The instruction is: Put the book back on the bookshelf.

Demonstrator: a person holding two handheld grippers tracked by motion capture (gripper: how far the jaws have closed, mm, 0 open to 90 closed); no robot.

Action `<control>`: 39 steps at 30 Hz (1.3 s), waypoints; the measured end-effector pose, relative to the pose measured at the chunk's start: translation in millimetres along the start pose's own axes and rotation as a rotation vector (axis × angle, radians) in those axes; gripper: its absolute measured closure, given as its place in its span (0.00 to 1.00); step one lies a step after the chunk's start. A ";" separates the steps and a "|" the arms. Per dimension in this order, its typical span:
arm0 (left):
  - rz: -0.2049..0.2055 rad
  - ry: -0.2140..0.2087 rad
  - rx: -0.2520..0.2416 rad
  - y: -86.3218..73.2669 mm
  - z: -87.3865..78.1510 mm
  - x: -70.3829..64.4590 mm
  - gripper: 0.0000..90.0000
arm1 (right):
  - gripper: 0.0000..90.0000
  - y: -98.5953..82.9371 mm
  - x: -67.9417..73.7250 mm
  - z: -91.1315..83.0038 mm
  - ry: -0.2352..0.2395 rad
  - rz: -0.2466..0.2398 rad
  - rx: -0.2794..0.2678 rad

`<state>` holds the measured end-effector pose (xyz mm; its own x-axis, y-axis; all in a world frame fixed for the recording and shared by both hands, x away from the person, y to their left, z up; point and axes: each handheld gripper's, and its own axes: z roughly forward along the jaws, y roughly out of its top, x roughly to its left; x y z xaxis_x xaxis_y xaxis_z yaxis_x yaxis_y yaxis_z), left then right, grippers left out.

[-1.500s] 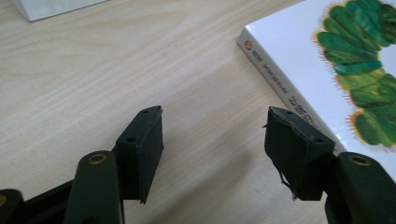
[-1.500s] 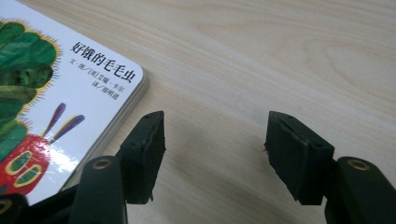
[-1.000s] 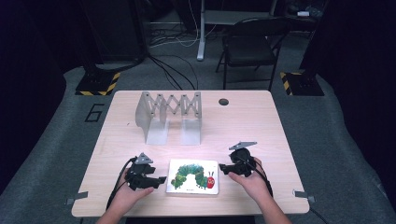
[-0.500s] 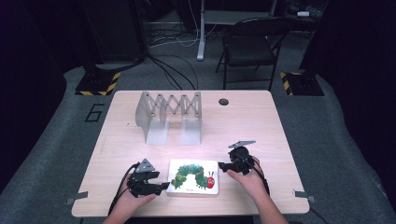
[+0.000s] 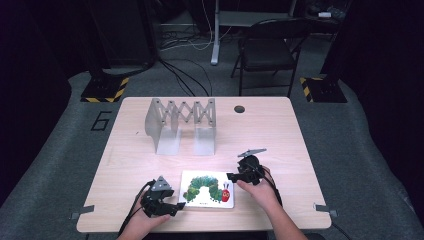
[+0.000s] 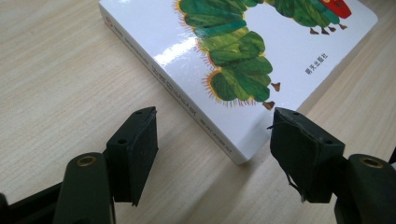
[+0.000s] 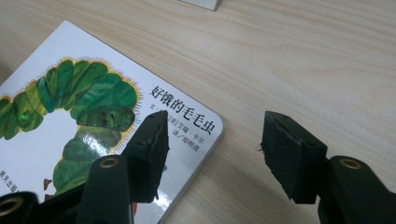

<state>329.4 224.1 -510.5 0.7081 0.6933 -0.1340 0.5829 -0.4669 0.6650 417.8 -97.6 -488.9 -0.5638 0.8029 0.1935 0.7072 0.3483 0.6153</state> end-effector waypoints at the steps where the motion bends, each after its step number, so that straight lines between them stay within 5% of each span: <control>1: -0.005 -0.005 0.002 -0.7 0.2 -1.4 0.35 | 0.48 0.0 0.0 0.0 0.000 0.000 0.000; 10: 0.022 0.004 0.008 -2.6 5.3 -9.2 0.35 | 0.49 2.4 3.7 13.0 0.017 -0.023 0.039; 18: 0.004 -0.014 -0.009 -1.7 7.9 -11.4 0.35 | 0.49 4.4 2.3 16.4 0.048 0.007 0.045; 27: 0.018 0.037 0.001 0.7 11.9 -22.1 0.34 | 0.49 1.6 3.6 18.0 0.075 0.016 0.062; 39: 0.059 0.038 0.014 -2.3 10.0 -28.4 0.34 | 0.50 2.5 5.6 19.2 0.057 0.005 0.064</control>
<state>311.9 199.9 -515.6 0.7259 0.6846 -0.0669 0.5463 -0.5148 0.6607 424.6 -82.9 -501.0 -0.5820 0.7766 0.2412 0.7352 0.3757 0.5642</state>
